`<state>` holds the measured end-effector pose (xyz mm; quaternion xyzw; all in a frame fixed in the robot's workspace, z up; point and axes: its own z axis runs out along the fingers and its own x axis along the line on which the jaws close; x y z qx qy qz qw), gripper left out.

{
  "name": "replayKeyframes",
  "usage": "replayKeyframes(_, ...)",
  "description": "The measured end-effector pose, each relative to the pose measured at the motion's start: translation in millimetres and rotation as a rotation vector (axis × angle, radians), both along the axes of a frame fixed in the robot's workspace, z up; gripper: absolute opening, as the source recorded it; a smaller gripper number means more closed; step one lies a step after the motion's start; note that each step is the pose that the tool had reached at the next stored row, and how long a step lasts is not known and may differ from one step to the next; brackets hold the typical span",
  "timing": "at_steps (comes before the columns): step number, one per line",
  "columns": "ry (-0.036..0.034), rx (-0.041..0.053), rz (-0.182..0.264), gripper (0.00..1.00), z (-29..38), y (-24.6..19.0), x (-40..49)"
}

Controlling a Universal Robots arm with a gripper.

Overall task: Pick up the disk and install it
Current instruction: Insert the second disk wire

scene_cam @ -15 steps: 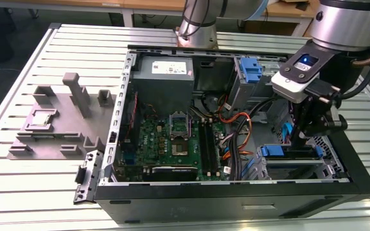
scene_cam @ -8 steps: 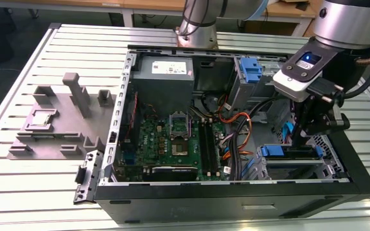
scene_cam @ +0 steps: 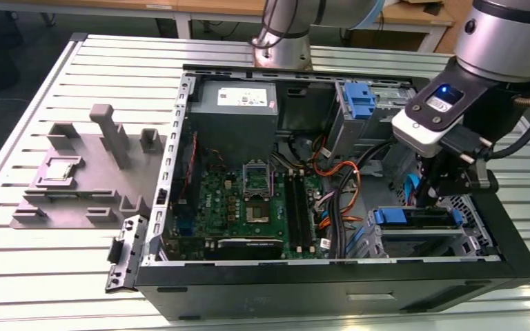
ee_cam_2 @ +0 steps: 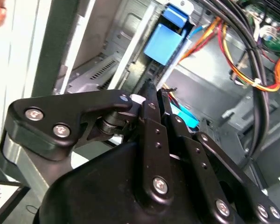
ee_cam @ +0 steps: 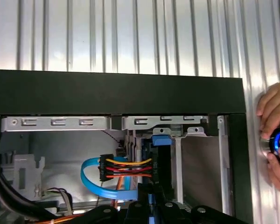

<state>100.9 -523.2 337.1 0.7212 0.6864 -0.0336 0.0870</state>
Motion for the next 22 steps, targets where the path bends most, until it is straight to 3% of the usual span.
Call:
replayKeyframes(2, -0.0008, 0.0297, 0.0, 0.16, 0.0, -2.5, 0.0)
replayKeyframes(3, -0.0012, 0.0346, 0.0, 0.16, 0.0, -4.0, -0.1)
replayKeyframes(11, -0.0109, 0.0459, 0.0, 0.16, 0.1, -10.5, -1.0)
replayKeyframes(18, -0.0209, 0.0679, 0.0, 0.16, 2.3, -13.4, -3.1)
replayKeyframes(22, -0.0214, 0.0707, 0.0, 0.16, 2.3, -19.8, -4.0)
